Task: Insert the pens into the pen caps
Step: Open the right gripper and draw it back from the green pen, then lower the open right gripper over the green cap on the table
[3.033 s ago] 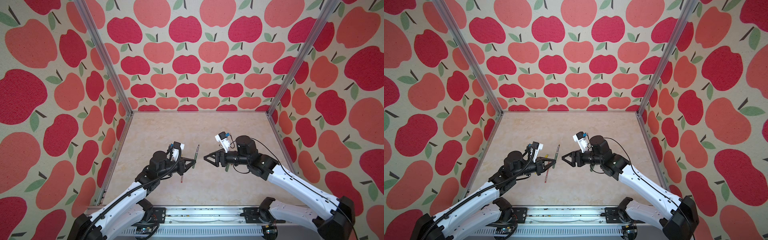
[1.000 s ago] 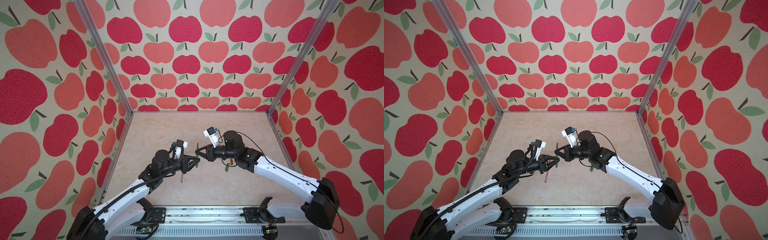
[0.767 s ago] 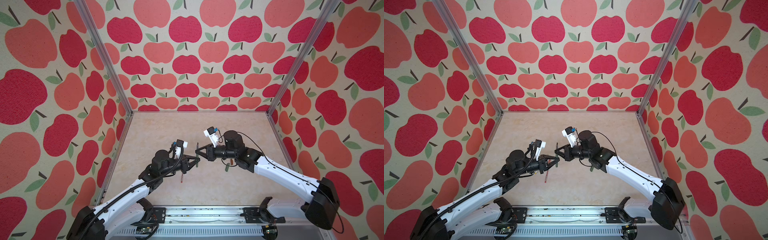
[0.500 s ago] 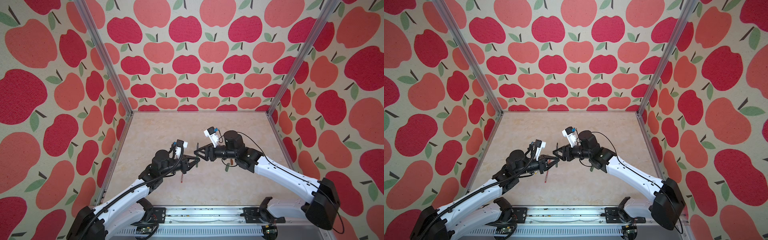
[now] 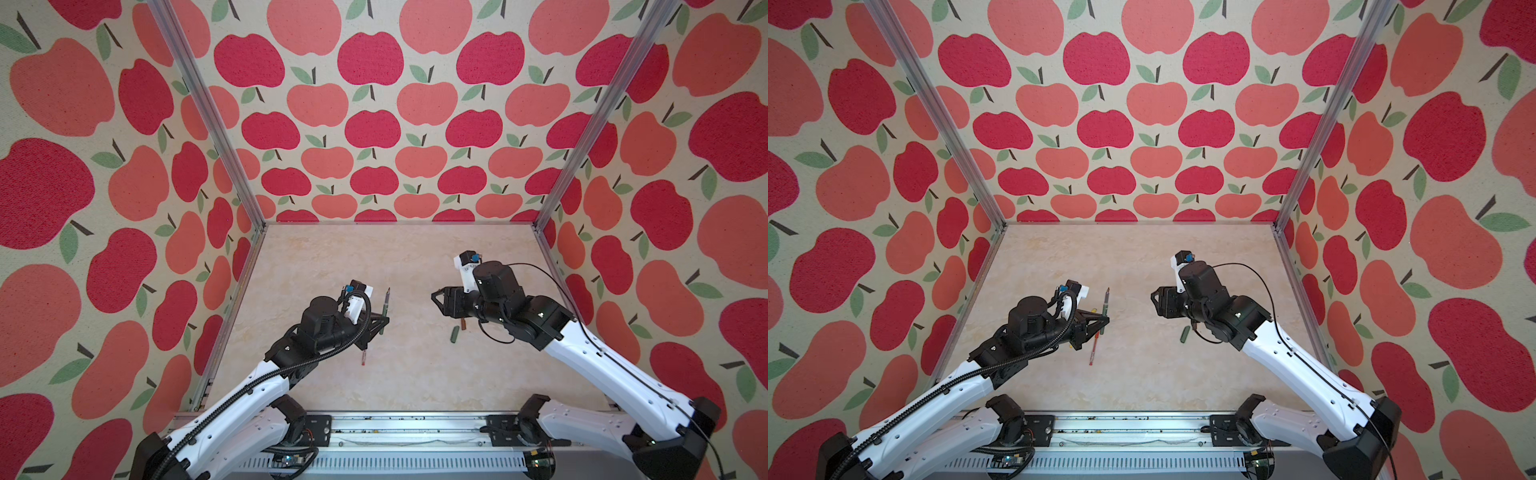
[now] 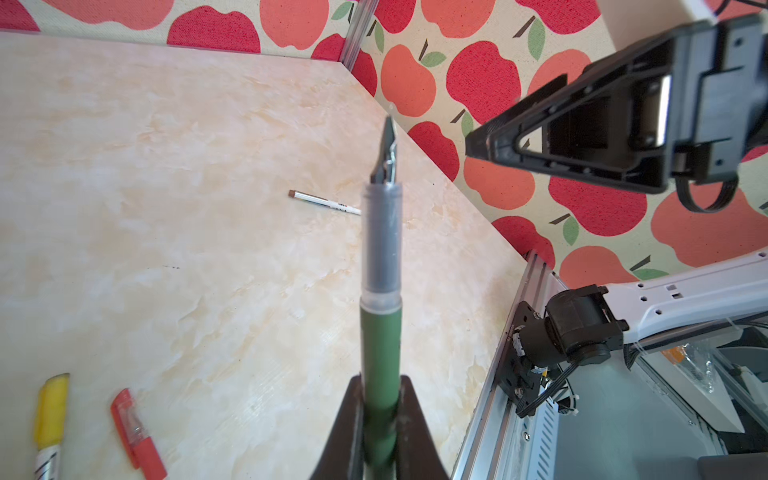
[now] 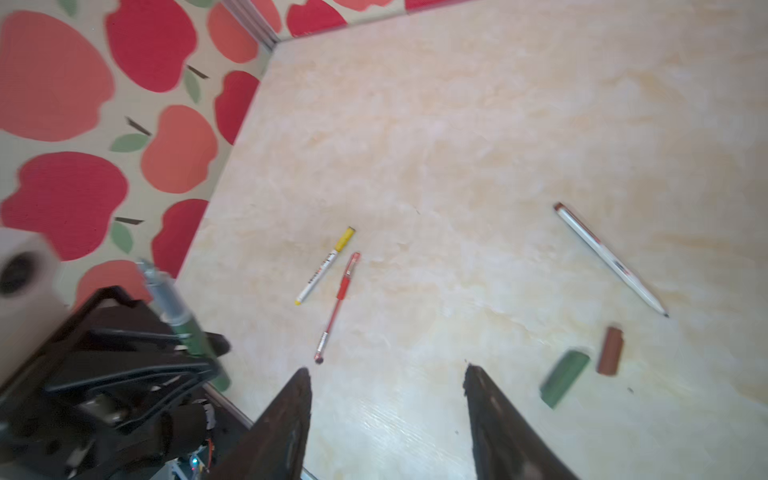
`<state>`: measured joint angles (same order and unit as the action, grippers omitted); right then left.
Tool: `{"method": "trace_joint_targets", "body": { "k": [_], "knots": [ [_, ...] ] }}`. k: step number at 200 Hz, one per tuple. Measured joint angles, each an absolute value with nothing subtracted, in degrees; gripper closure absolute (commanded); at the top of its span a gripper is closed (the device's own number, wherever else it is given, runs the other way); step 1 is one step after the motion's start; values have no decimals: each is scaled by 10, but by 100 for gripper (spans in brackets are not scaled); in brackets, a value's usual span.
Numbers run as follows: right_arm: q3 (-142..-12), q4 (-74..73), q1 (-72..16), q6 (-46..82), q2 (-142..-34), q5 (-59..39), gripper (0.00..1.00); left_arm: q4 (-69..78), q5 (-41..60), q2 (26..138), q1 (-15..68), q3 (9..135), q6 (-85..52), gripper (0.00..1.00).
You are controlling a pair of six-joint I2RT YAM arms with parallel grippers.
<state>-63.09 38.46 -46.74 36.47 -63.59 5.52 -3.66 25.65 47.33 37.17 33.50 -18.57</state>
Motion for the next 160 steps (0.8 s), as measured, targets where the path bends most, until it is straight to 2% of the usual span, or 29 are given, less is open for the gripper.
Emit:
{"method": "trace_joint_targets", "body": {
  "k": [17,43,111,160],
  "knots": [
    [-623,443,-467,383,-660,88,44,-53,248,467,375,335,-178,100],
    [-610,495,-467,413,-707,125,54,-57,240,465,385,335,-174,100],
    [-610,517,-454,492,-861,157,58,-34,222,466,416,308,-184,100],
    [-576,454,-424,510,-884,123,58,-5,222,482,430,295,-193,100]
  ]
}}
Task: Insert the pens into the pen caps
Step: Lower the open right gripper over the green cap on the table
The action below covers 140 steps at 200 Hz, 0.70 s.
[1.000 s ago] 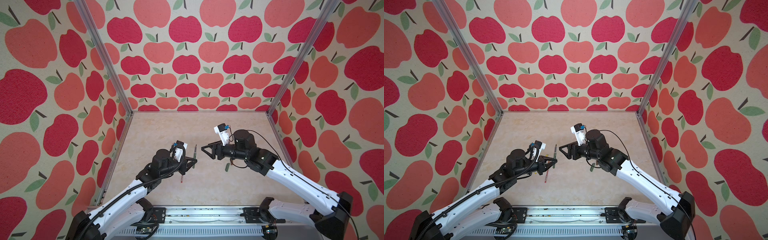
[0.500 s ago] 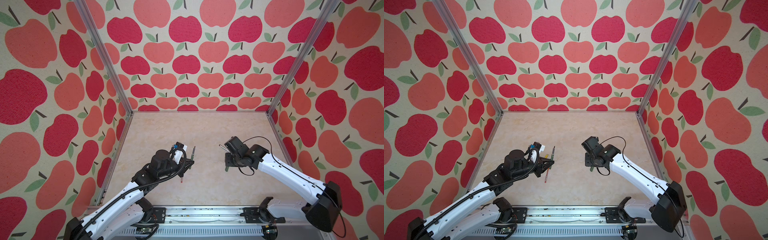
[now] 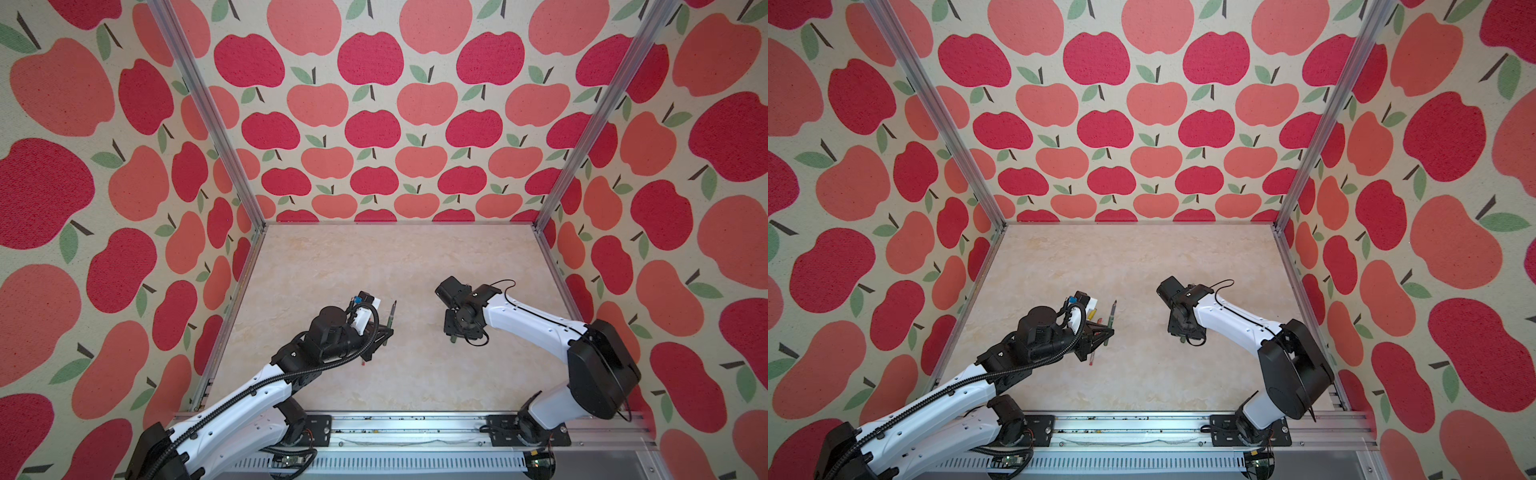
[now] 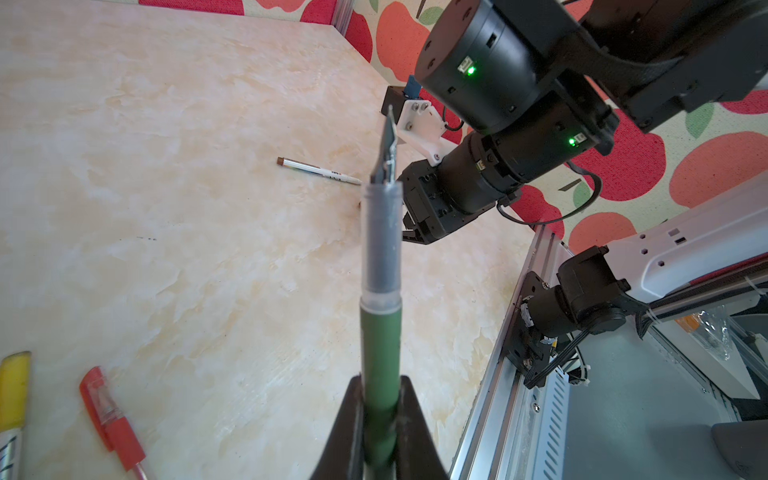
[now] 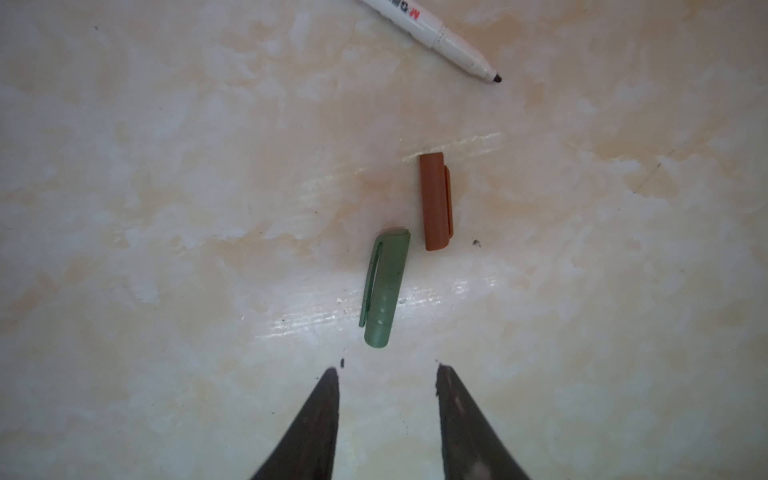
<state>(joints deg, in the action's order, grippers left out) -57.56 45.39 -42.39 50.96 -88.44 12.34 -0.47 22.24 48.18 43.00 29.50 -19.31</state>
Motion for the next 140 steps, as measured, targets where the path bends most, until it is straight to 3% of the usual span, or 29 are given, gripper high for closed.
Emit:
{"method": "trace_joint_targets", "body": {
  "k": [140],
  "knots": [
    [-553,362,-399,511,-959,79,70,12,222,503,436,295,-200,100]
  ]
}}
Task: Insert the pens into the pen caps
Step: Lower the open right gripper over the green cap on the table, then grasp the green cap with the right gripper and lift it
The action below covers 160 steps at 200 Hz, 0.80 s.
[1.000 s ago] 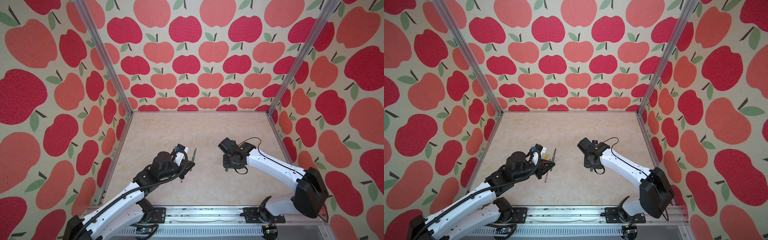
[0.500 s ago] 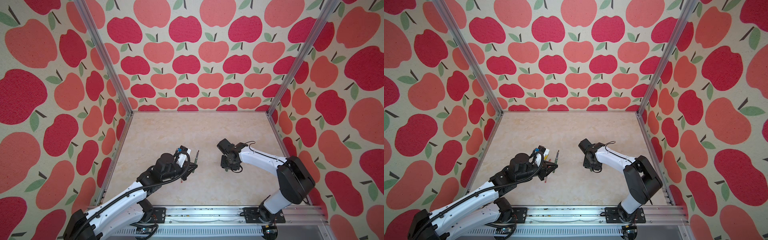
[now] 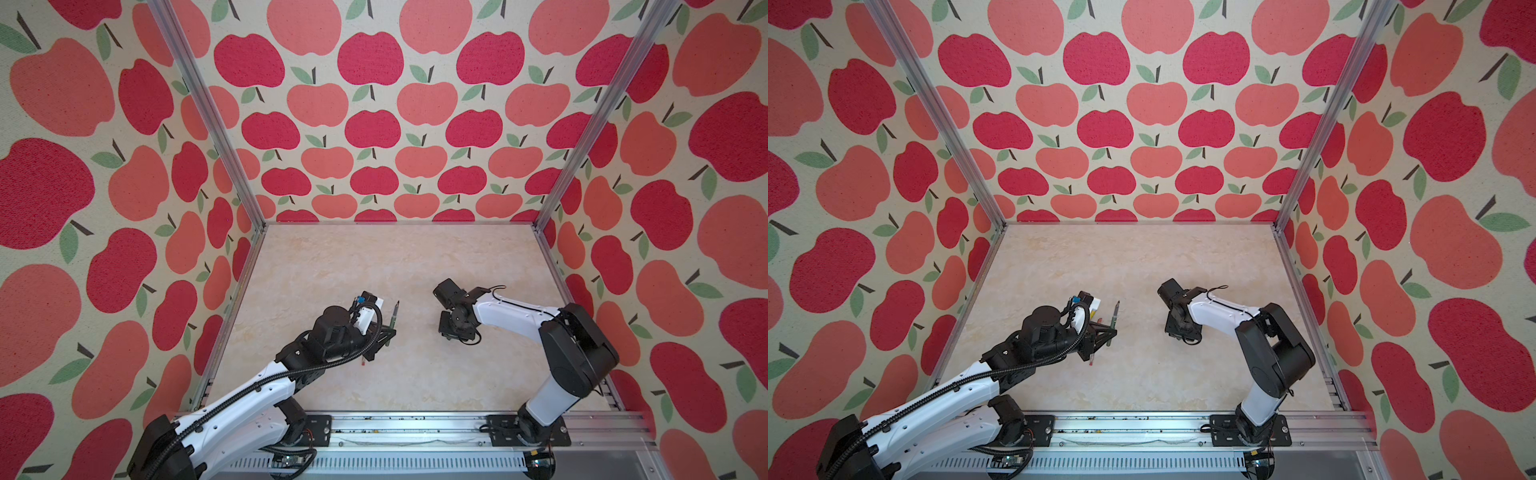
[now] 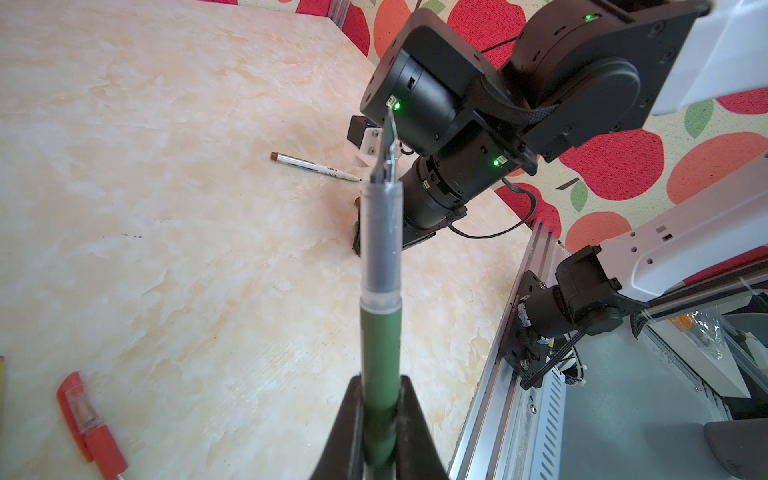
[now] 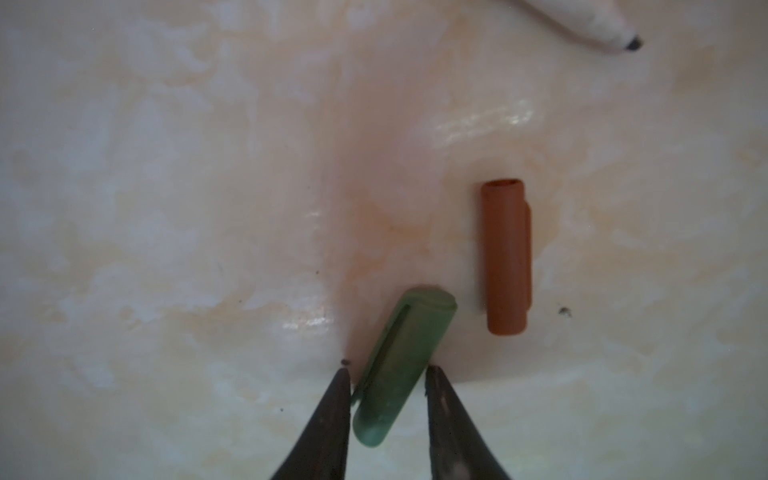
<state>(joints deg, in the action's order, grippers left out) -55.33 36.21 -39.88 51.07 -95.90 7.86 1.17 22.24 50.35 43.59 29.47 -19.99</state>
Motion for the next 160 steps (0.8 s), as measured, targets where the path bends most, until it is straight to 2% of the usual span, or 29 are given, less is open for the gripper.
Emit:
{"method": "trace_joint_targets", "body": {
  "k": [42,99,160],
  "knots": [
    [-552,353,-390,507,-961,76,74,11,222,516,437,295,-200,100],
    [-552,339,-385,494,-962,74,86,11,222,527,443,296,-200,100],
    [-545,314,-385,463,-930,63,87,12,222,554,453,311,-200,100]
  ]
}}
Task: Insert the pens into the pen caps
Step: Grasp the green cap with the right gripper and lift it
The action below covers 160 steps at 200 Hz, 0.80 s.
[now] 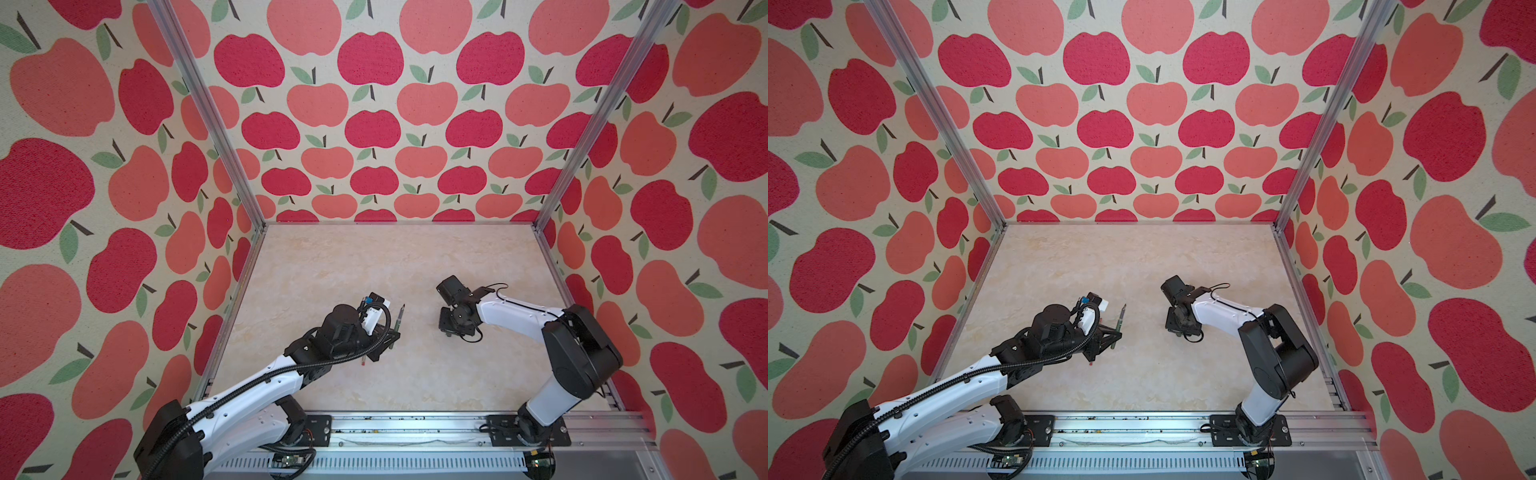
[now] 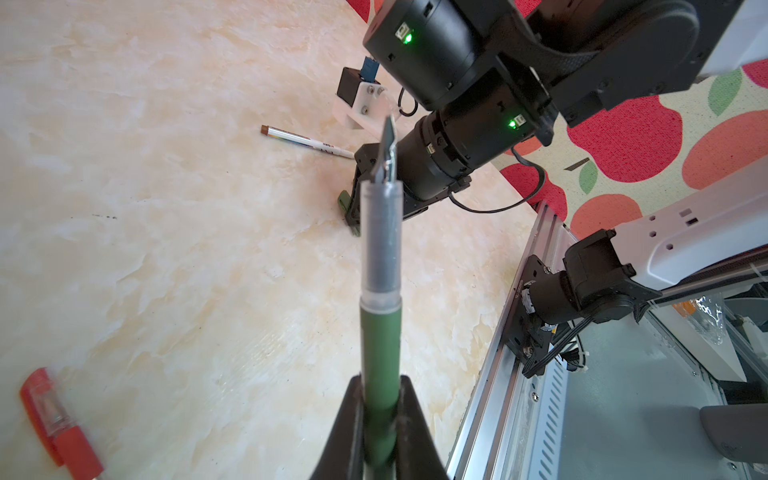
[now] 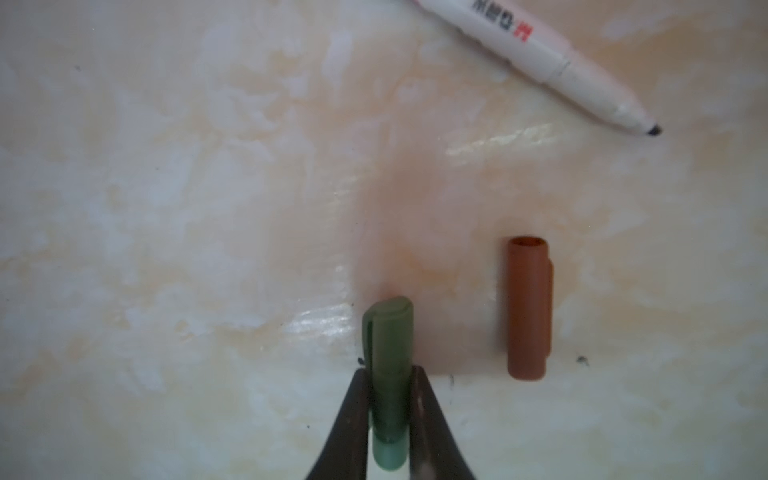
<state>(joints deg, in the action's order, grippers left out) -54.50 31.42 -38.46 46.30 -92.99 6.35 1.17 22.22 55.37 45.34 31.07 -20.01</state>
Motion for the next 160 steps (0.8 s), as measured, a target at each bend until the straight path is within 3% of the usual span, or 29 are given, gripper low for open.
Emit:
{"method": "trace_joint_targets", "body": {
  "k": [80,160],
  "knots": [
    [-548,253,-382,405,-686,13,86,58,229,625,461,323,-216,100],
    [-554,186,-381,412,-620,-78,85,113,234,677,486,345,-248,100]
  ]
}}
